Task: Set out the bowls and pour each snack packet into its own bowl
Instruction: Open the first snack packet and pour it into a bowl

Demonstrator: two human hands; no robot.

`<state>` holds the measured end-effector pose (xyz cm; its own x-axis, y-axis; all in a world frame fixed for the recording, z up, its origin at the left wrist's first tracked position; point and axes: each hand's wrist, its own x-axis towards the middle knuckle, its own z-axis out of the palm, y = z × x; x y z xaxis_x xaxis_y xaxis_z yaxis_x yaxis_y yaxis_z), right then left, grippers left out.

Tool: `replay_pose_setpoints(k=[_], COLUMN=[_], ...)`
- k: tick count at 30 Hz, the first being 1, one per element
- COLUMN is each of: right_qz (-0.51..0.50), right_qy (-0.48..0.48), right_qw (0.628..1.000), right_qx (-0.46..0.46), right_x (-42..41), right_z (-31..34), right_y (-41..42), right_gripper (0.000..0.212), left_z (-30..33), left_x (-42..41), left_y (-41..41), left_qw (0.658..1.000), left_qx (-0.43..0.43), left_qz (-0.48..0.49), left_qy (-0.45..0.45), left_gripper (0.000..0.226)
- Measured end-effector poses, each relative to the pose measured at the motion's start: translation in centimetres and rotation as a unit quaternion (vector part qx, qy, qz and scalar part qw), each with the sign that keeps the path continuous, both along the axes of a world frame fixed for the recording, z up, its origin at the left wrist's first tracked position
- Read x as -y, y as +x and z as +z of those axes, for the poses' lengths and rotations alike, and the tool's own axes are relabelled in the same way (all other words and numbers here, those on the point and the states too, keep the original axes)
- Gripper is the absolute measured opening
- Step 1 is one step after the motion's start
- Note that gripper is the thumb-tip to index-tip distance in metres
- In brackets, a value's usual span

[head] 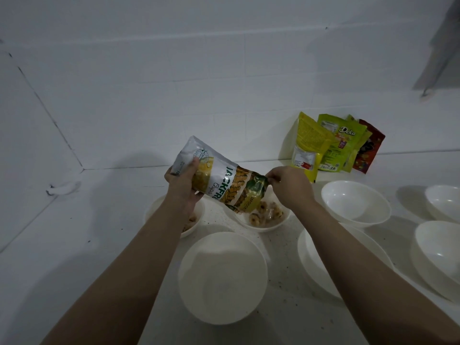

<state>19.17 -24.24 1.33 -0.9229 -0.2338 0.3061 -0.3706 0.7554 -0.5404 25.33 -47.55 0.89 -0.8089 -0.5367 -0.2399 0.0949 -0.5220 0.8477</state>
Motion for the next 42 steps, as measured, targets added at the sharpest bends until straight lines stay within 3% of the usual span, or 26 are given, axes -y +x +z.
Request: replay_pose_setpoints(k=[9,16,29,42], right_qz=[0.002,-0.004,-0.004,-0.002], right_qy=[-0.003,-0.022,-0.016,0.006], right_qw=[1.000,0.999,1.000,1.000], right_qx=[-0.002,-0.025,-0.002,0.011], right_x=[0.0,0.5,0.1,-0.4], right_z=[0.1,0.2,0.0,-0.1], right_y=[-0.7,-0.8,-0.9,-1.2], right_gripper=[0.020,0.020,0.018,0.021], left_z=[0.5,1.1,1.4,1.6], left_x=[0.2,-0.2,0.5,0.5], left_y=[0.1,0.7,1.3,1.4], left_qw=[1.000,0.999,0.998,0.996], left_qx=[-0.011,-0.037,-0.038,-0.037], left_qz=[0.000,-0.011,-0.042,-0.053], left_qy=[-0.009,-0.002,-0.008,-0.054], left_gripper=[0.072,0.094,0.065,0.061])
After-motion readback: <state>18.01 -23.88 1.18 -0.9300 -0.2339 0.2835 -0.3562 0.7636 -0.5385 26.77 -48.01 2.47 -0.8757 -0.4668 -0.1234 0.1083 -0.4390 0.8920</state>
